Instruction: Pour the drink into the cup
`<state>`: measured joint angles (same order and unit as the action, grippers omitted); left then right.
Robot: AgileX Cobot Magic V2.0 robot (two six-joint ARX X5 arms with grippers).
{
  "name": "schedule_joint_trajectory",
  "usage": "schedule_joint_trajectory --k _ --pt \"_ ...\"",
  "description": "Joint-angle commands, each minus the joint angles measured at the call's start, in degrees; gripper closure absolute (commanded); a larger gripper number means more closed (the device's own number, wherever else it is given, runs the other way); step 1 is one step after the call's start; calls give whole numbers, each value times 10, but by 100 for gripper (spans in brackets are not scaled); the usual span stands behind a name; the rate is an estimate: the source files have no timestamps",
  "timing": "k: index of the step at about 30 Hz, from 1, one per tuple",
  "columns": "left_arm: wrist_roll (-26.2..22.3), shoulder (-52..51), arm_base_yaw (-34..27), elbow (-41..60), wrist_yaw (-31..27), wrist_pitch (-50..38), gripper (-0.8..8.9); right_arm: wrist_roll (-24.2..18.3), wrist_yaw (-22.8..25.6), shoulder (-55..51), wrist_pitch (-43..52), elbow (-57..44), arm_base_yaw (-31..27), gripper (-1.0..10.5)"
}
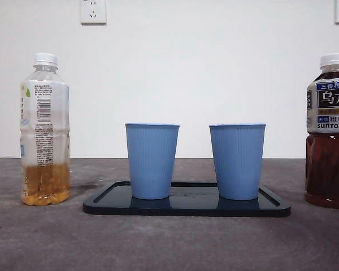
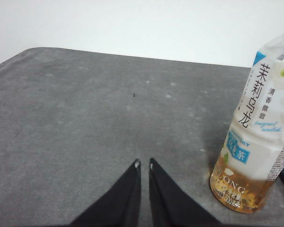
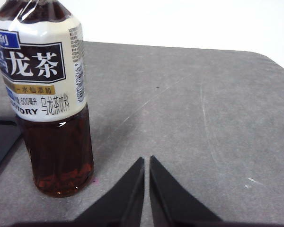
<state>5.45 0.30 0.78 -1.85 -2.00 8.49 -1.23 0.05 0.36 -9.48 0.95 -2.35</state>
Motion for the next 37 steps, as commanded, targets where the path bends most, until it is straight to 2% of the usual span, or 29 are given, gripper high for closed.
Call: schedule_joint_trajectory --k 1,4,10,17,28,32,37 --pt "23 -1 0 12 -1 -8 787 26 -7 -2 5 -3 0 932" --pt "37 -1 0 12 -1 -5 800 72 -36 -2 4 -3 0 932" --pt "66 3 1 8 27 -4 799 127 -92 -2 4 0 0 934" --pt "121 30 14 -24 33 -11 799 191 -95 -1 3 30 14 935" --pt "141 126 35 -140 49 -3 799 217 -91 45 -58 158 27 935" --pt "141 188 39 -196 92 21 799 213 -99 90 -100 224 27 935" --pt "104 276 40 -289 162 102 799 177 -151 149 -165 305 27 935"
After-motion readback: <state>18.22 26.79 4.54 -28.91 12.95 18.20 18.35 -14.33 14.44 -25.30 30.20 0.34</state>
